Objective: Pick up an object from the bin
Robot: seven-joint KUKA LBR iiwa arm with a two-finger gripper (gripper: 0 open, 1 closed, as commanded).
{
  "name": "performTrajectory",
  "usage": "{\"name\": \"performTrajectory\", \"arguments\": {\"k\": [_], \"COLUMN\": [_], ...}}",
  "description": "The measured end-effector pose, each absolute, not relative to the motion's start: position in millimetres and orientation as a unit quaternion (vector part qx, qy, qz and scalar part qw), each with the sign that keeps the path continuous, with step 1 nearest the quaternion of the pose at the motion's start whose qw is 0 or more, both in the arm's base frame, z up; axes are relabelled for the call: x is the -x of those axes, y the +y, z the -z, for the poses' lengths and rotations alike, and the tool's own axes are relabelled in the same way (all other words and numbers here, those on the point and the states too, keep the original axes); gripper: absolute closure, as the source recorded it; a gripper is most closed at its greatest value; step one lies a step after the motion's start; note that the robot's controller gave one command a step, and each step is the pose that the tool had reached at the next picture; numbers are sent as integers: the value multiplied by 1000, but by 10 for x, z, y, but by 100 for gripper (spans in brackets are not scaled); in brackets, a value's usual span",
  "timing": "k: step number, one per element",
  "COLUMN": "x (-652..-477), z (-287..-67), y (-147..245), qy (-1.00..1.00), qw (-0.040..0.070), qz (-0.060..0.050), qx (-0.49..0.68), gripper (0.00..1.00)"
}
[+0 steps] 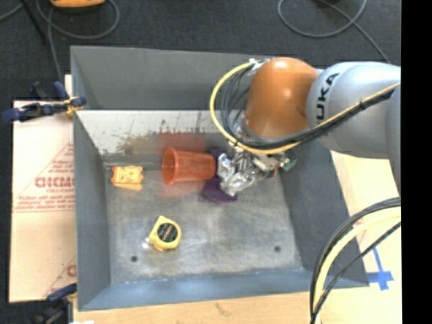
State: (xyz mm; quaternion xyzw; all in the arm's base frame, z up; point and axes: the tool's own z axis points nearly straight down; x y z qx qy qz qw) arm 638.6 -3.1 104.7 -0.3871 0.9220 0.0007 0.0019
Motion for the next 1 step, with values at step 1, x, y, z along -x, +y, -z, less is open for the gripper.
{"name": "performTrajectory", "arguments": {"k": [1], "x": [-6386], "z": [-1047], "y": [-31], "qy": [922], "qw": [2], "qz": [-1], "qx": [387], "gripper": [100]}}
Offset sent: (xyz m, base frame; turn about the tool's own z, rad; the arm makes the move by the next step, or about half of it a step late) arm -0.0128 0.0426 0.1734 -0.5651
